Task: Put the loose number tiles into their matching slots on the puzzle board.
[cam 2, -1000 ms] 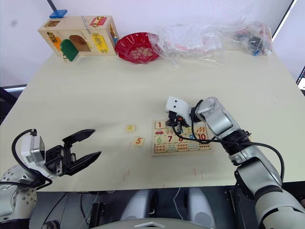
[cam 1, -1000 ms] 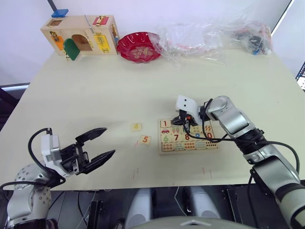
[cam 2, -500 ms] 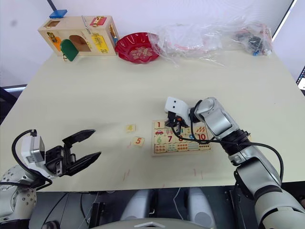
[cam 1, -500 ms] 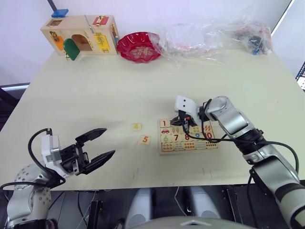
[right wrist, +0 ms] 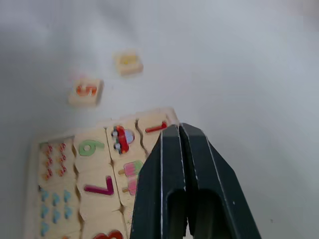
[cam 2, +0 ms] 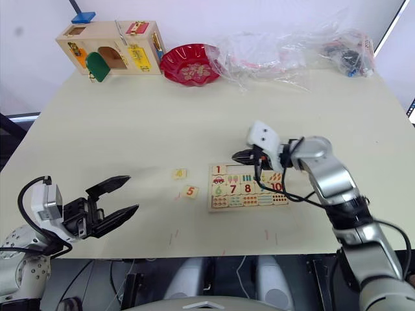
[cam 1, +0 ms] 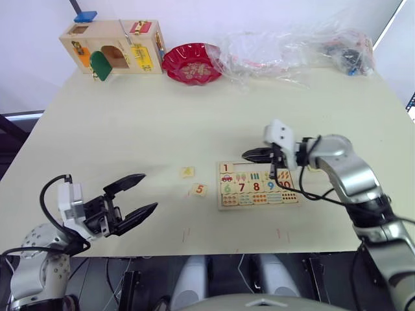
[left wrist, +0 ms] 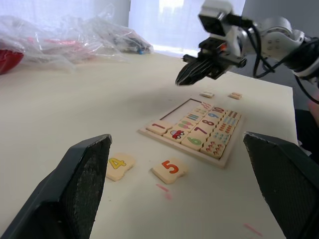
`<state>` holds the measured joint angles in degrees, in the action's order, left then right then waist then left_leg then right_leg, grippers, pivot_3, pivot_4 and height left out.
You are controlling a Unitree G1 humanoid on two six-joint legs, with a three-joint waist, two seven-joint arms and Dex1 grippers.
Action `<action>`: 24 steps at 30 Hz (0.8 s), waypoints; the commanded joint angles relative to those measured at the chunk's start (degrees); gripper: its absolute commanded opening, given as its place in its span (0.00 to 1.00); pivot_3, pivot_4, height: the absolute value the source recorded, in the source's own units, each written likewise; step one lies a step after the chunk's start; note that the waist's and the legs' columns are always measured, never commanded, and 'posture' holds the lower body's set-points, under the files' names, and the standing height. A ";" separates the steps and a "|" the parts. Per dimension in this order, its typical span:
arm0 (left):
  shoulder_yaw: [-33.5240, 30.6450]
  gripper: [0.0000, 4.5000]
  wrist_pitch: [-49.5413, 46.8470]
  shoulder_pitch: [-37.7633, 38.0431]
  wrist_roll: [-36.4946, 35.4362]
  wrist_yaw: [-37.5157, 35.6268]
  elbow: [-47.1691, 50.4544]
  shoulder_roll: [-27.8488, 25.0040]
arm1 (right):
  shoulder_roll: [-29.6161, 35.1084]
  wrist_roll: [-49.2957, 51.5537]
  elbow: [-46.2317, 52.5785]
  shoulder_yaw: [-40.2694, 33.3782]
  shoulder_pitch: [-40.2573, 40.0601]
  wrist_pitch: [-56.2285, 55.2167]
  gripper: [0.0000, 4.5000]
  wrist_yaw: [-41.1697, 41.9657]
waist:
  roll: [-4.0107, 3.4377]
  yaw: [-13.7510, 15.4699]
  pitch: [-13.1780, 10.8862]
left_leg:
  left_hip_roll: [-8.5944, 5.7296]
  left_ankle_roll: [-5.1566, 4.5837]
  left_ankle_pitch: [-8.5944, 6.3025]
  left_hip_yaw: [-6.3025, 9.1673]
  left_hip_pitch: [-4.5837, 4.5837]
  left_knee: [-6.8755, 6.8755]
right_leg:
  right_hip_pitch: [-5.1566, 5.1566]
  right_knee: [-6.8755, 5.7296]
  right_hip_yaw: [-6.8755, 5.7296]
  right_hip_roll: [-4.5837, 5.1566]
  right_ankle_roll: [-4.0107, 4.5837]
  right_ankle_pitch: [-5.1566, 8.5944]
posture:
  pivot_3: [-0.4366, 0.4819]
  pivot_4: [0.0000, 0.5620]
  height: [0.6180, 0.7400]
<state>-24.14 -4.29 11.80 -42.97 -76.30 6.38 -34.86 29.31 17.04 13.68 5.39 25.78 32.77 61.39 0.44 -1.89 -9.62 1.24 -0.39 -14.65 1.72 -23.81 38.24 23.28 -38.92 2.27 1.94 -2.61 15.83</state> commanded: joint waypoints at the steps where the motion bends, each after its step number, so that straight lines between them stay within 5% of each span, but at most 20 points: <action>1: -0.69 1.00 0.32 0.77 -0.54 0.28 1.72 0.12 | 3.26 5.56 7.84 -7.29 -5.01 2.16 0.00 -0.79 | 0.00 -0.04 0.00 | 0.00 0.00 0.00 0.02 0.05 0.03 | -0.06 0.00 -0.03 0.00 0.00 0.00 | 0.48 0.27 1.00; 3: -0.47 1.00 0.59 0.86 0.17 0.41 1.03 0.14 | 5.17 7.99 10.93 -13.41 -11.43 2.25 0.00 -2.13 | 0.01 0.16 0.01 | 0.00 0.00 0.00 0.03 0.08 0.06 | -0.09 0.00 -0.02 -0.02 0.00 0.00 | 0.48 0.27 1.00; 6: -0.29 1.00 0.89 0.89 1.05 0.73 0.03 0.23 | 6.90 10.41 13.56 -21.20 -20.44 -0.33 0.16 -2.61 | 0.01 0.27 0.01 | -0.01 0.00 0.00 0.07 0.12 0.09 | -0.19 0.02 -0.07 -0.07 0.00 0.01 | 0.48 0.27 1.00; 15: -0.53 1.00 0.09 1.03 2.73 1.70 -3.21 -0.19 | 3.79 13.72 16.55 -46.71 -50.23 -9.04 0.96 -2.33 | 0.13 0.90 0.07 | 0.01 0.00 0.00 -0.05 0.21 0.11 | -0.26 0.04 0.07 -0.23 -0.03 0.04 | 0.48 0.27 1.00; 24: -0.84 1.00 1.26 3.62 4.29 0.16 -6.50 -0.51 | 0.33 14.37 9.58 -54.03 -60.48 -15.65 0.98 -3.91 | 0.20 0.81 0.06 | 0.19 -0.01 -0.01 -0.49 1.04 0.03 | -0.84 0.08 0.51 -0.18 -0.04 0.35 | 0.48 0.27 1.00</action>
<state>-24.01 -4.30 15.01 -39.19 -75.24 0.30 -34.57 29.91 30.93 23.51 -47.06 -33.87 19.54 57.59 0.64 -1.08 -9.56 1.44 -0.40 -14.67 1.21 -22.76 38.27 22.45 -38.84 2.79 1.76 -2.64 16.18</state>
